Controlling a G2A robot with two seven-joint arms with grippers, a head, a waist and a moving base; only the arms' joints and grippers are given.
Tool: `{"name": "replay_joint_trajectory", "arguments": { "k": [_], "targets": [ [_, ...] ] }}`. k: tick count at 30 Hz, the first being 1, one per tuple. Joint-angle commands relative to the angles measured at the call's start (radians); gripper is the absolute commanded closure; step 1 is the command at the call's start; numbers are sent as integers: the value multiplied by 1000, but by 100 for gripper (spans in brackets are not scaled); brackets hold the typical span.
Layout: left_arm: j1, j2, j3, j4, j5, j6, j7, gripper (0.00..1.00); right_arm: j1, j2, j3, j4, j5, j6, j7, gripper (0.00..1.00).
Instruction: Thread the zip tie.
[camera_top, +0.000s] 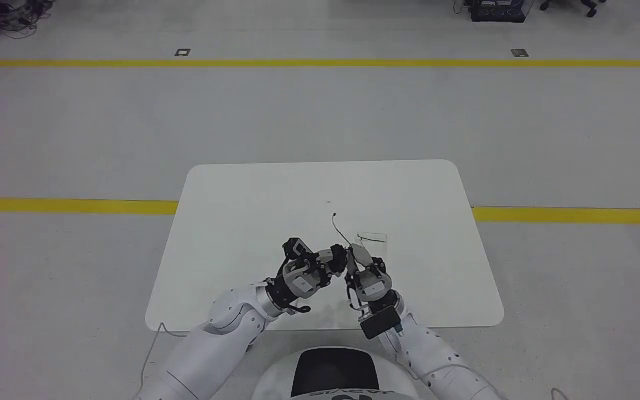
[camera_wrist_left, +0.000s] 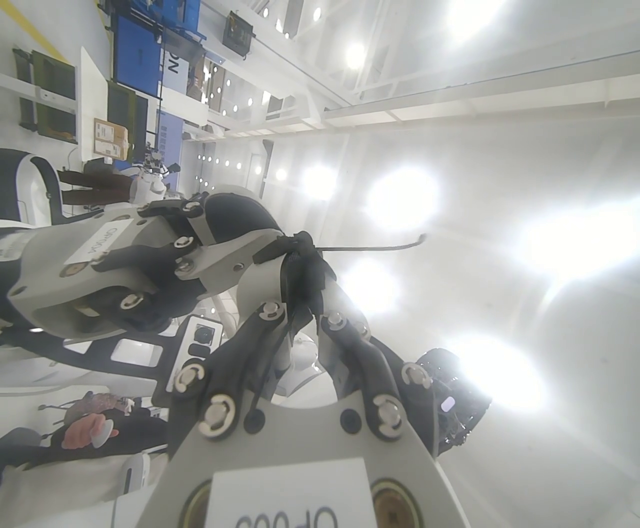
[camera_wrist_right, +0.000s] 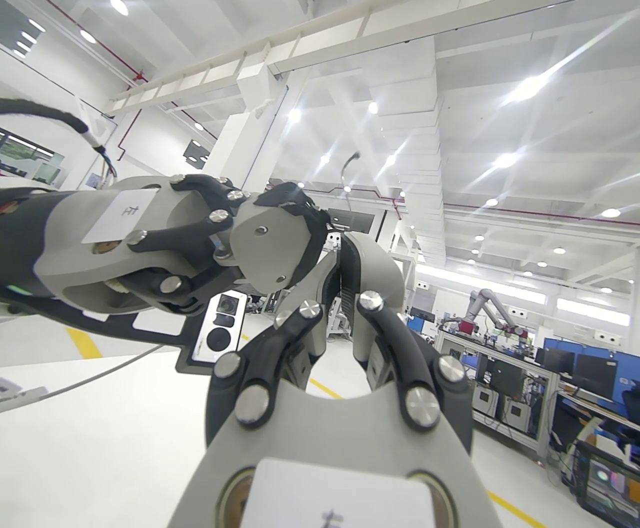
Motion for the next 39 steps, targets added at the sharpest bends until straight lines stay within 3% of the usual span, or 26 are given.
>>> {"name": "replay_joint_trajectory", "arguments": {
  "k": [1,22,29,39],
  "targets": [
    [0,0,0,0,0,-1,0,100,1,1,-2,2,0,4,-1,100],
    [2,-1,-1,0,2,3,2,100,-12,-4,14,-8,0,-7,-26,98],
    [0,-2,1,0,3,4,4,100,-14,-6,19,-9,0,-7,-26,91],
    [-1,-2,2,0,7,6,5,100,-13,-9,23,-8,0,-10,-29,89]
  ]
}}
